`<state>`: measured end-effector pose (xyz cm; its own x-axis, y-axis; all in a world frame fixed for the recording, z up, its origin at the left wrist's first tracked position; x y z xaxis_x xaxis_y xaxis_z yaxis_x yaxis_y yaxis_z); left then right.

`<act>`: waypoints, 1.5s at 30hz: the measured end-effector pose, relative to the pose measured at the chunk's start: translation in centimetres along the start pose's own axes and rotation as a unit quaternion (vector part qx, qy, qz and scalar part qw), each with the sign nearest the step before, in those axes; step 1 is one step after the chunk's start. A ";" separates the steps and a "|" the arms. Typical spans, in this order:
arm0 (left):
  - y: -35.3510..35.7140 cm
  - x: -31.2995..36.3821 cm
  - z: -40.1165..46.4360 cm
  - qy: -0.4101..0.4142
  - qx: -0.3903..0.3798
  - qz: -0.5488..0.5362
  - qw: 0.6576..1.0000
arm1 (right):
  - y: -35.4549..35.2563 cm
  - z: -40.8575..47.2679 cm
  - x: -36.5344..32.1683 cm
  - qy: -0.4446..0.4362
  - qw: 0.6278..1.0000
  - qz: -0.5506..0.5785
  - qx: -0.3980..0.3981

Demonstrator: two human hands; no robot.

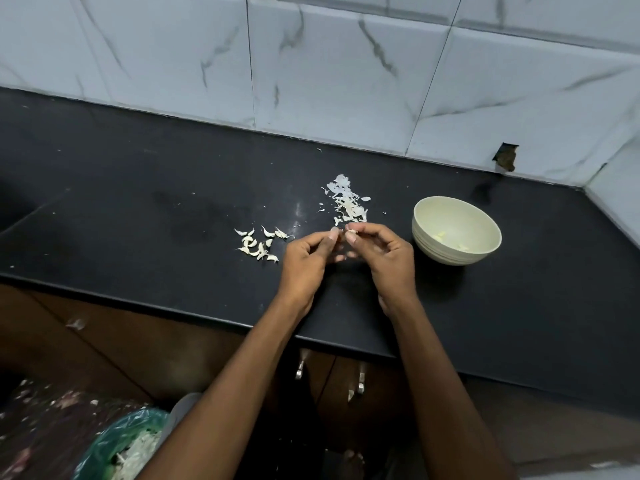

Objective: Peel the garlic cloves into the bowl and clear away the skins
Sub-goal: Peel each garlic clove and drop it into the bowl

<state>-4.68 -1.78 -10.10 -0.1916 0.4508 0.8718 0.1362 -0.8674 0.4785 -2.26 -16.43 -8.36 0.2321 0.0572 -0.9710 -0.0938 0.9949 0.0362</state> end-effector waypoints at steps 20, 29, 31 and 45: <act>-0.5 0.4 0.4 -0.021 -0.012 -0.055 0.998 | 0.0 -0.3 0.1 0.000 1.000 0.007 0.012; -0.6 0.4 0.3 -0.010 0.000 -0.046 0.999 | 0.1 -0.4 0.1 0.006 1.000 0.006 0.003; -0.8 0.4 0.4 -0.003 0.008 -0.038 0.999 | 0.2 -0.4 0.2 0.009 1.000 0.005 -0.003; -0.7 0.9 0.0 0.014 0.043 0.031 0.999 | 0.6 -0.1 0.6 0.039 0.998 -0.029 -0.035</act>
<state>-4.96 -0.78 -9.64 -0.2071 0.3905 0.8970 0.2312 -0.8714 0.4327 -2.30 -15.78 -8.98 0.1641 -0.0096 -0.9864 -0.1501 0.9881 -0.0346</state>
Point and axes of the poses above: each hand's wrist, its own z-axis towards the middle knuckle, its own y-axis out of the palm, x = y × z, the point moved 7 cm from there along z, towards the middle knuckle, and after that the axes turned 8 degrees about -z, right-handed, at the moved point
